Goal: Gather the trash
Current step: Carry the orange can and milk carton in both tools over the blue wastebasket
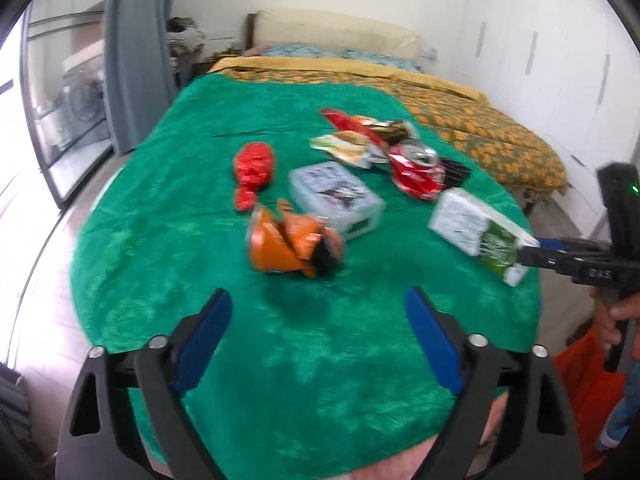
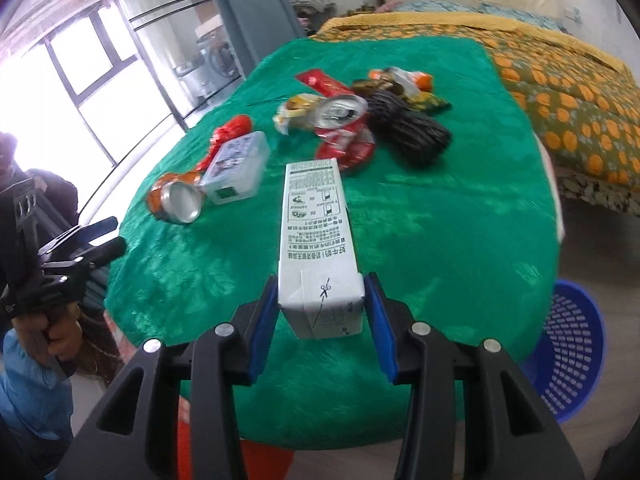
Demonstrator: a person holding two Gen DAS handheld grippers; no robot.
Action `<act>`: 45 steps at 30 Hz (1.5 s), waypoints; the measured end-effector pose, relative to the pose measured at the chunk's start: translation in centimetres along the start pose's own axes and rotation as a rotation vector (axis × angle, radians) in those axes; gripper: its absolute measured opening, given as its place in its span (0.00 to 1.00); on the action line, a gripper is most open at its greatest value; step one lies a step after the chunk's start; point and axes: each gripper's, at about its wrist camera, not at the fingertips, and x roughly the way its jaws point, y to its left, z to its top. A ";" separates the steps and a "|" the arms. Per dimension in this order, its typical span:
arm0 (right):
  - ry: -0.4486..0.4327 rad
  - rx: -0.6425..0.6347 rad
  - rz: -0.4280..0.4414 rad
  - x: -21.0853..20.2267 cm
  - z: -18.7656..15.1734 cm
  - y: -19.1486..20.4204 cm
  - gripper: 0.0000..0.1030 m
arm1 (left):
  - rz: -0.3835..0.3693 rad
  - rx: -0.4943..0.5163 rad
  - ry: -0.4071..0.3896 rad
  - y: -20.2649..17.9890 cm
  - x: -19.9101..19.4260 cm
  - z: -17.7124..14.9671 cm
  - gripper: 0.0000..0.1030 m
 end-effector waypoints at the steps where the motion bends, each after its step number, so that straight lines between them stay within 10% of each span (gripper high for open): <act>1: -0.004 0.030 -0.013 0.1 0.1 -0.8 0.44 | 0.003 -0.011 0.002 0.4 0.2 0.3 0.90; 3: -0.021 0.081 -0.023 0.1 0.4 -2.1 0.61 | 0.006 -0.025 0.005 0.7 1.0 0.9 0.93; 11: -0.044 0.122 -0.192 0.2 2.1 -5.1 0.68 | 0.085 -0.059 0.057 1.0 5.9 2.9 0.93; 15: 0.017 -0.007 -0.195 0.4 3.6 -3.2 0.88 | 0.074 -0.059 0.077 1.5 6.6 3.1 0.88; 21: 0.128 -0.174 -0.209 3.9 5.5 0.3 0.85 | 0.071 -0.048 0.101 1.8 7.1 3.4 0.65; 24: 0.174 -0.214 -0.238 5.1 5.7 1.0 0.47 | 0.089 -0.033 0.085 1.7 6.4 3.3 0.59; 34: 0.040 -0.064 -0.103 0.1 5.2 -1.4 0.47 | 0.047 0.003 0.011 -0.9 2.1 2.2 0.54; 45: -0.097 0.205 -0.205 -8.2 2.0 -16.0 0.47 | -0.289 0.099 0.006 -16.3 1.2 6.2 0.56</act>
